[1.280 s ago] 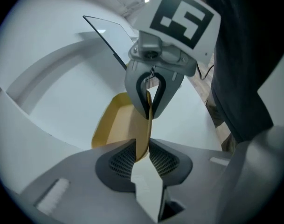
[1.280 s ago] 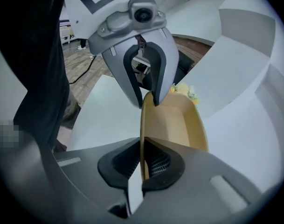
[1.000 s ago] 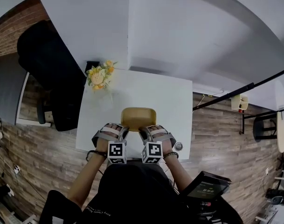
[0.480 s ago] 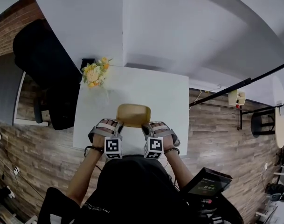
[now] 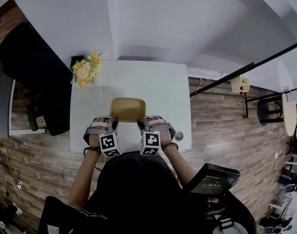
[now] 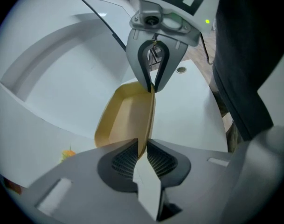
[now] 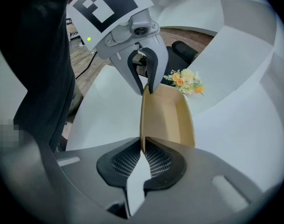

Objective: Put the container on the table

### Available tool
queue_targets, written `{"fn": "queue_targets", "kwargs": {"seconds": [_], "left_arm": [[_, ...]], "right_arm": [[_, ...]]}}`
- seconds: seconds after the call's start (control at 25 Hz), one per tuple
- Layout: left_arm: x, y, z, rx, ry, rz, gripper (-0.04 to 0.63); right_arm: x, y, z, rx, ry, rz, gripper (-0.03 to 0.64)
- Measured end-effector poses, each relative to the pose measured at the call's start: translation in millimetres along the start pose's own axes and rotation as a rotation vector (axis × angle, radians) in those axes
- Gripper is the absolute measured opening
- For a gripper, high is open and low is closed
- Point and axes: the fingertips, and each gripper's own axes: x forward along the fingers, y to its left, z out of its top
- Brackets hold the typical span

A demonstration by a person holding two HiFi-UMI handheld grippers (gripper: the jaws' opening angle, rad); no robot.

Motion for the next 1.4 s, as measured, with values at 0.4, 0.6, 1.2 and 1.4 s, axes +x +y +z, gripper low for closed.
{"fn": "queue_targets", "kwargs": {"seconds": [0.4,0.6,1.2,1.4], "left_arm": [[8.2,6.0,-6.7,-0.242,-0.009,-0.007,0.067],[13.7,6.4,-10.8,-0.287,-0.025,-0.017,0.075],[54.2,56.5,-14.4,-0.303,-0.042,-0.015,0.078],[76.2,83.7,-15.7,-0.329,-0.038,-0.011,0.08]], "right_arm": [[6.2,-15.6,5.5,0.131,-0.004,-0.062,0.049],[13.3,-14.8,4.0,0.145,0.002,-0.042,0.048],[41.6,-68.3,-5.4,0.155,0.022,-0.07,0.049],[58.9,-98.9,-10.5,0.136,0.039,-0.088,0.048]]}}
